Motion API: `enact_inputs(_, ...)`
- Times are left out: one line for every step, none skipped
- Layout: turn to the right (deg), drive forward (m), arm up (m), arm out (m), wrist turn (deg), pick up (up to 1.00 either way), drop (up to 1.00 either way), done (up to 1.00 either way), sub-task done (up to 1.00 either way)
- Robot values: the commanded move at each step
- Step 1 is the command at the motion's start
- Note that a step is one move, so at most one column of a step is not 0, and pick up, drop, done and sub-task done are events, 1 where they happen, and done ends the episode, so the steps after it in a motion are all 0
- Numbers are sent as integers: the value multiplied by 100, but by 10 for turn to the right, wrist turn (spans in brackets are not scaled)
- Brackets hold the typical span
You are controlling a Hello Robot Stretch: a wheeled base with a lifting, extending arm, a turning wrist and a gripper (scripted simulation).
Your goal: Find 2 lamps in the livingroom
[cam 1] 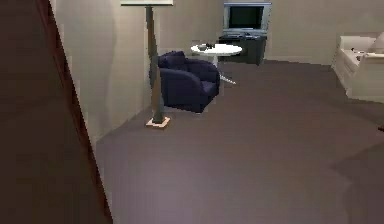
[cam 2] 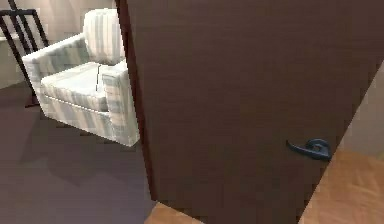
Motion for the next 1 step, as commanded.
enact_inputs(0, 95, 0, 0, 0, 0, 0, 0, 0)
